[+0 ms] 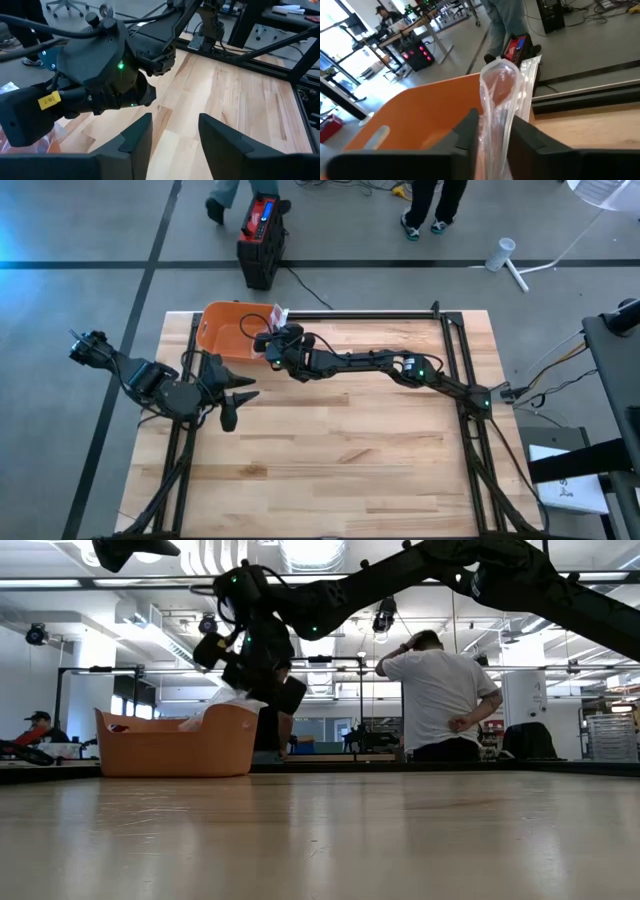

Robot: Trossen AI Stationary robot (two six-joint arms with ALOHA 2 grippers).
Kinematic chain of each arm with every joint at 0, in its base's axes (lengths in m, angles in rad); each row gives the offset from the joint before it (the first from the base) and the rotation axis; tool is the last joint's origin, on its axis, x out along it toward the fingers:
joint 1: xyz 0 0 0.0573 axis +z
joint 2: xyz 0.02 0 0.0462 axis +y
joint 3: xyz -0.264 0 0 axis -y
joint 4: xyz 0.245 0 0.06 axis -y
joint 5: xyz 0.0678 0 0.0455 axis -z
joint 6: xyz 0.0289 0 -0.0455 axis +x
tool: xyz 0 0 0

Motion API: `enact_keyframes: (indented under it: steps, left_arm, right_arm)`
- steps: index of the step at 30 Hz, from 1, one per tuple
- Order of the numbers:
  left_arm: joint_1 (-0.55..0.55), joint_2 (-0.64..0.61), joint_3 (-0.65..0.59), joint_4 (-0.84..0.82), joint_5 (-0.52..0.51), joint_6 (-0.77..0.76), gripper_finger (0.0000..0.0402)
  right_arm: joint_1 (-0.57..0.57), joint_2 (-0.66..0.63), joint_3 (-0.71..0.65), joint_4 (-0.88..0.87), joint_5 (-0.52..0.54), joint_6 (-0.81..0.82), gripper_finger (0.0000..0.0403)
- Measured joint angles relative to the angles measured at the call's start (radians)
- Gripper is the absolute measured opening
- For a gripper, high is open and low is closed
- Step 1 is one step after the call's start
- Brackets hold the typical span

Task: Roll bandage
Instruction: Put the transparent zip bag containing the rolled orange bandage into the orange bin, then adjust the orange bin on the table

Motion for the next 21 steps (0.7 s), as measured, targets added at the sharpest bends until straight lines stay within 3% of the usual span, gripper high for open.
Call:
enact_keyframes:
  steps: [7,14,17,21]
  left_arm:
    - [0.000,-0.002,0.000,0.000,0.007,-0.014,0.0188]
    - [0.000,-0.001,0.000,-0.020,0.033,-0.042,0.0212]
    - [0.000,-0.006,0.000,-0.078,-0.009,-0.098,0.0210]
    - [0.000,-0.011,-0.008,-0.174,-0.061,-0.201,0.0198]
  right_arm:
    - [0.005,-0.002,-0.002,0.026,0.002,-0.003,0.0157]
    - [0.045,-0.075,-0.001,0.023,0.087,-0.190,0.0200]
    - [0.068,-0.134,-0.002,-0.064,0.101,-0.262,0.0208]
    - [0.092,-0.244,-0.002,-0.328,0.175,-0.280,0.0212]
